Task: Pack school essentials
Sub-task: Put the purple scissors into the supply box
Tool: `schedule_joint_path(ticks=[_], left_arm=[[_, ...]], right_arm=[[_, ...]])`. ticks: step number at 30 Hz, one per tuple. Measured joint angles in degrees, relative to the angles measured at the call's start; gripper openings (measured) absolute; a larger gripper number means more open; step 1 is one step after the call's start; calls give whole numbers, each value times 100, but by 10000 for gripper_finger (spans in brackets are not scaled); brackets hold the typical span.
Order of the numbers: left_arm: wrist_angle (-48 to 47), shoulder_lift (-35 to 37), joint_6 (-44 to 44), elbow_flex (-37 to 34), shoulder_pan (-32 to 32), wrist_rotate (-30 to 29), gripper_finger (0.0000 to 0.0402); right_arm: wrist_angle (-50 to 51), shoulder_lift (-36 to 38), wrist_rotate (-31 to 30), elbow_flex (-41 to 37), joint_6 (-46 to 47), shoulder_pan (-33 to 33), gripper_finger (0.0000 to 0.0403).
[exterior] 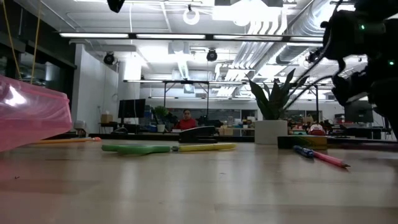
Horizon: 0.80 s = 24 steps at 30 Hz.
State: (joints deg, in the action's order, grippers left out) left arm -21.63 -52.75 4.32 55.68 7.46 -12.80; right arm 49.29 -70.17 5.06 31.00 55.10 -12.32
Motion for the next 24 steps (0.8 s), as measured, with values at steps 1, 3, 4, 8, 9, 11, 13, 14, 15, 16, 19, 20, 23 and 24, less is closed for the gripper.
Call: schedule_joint_path(ticks=[1,3,4,8,9,11,13,14,15,16,19,20,23,24], left_arm=[[0,0,0,0,-1,0,0],[1,0,0,0,0,0,0],[0,1,0,0,0,0,0],[1,0,0,0,0,0,1],[0,0,0,2,0,0,1],[0,0,0,2,0,0,1],[0,2,0,2,0,0,1],[0,1,0,2,0,0,1],[-1,2,0,2,0,-1,1],[-7,10,0,2,0,-8,1],[-113,138,-41,2,0,-28,1],[-151,206,-71,2,-2,-25,1],[-211,455,-58,2,0,-26,2],[-200,551,1,2,0,-28,3]], right_arm=[[65,0,-1,69,-10,-2,2],[183,2,-20,232,-112,-2,1],[254,2,-57,352,-159,-2,1],[775,27,-354,833,-393,0,1],[857,51,-432,968,-448,-1,1],[1031,145,-575,1219,-511,0,1],[1204,283,-664,1448,-600,0,1],[1249,358,-681,1566,-620,0,1],[1232,455,-745,1668,-667,0,0],[1217,568,-839,1764,-674,-2,0],[843,930,-1306,1874,-674,-20,0],[585,1058,-1477,1873,-709,-20,0],[-408,1396,-1942,1726,-854,-20,0],[-763,1469,-2067,1644,-969,-19,0]])
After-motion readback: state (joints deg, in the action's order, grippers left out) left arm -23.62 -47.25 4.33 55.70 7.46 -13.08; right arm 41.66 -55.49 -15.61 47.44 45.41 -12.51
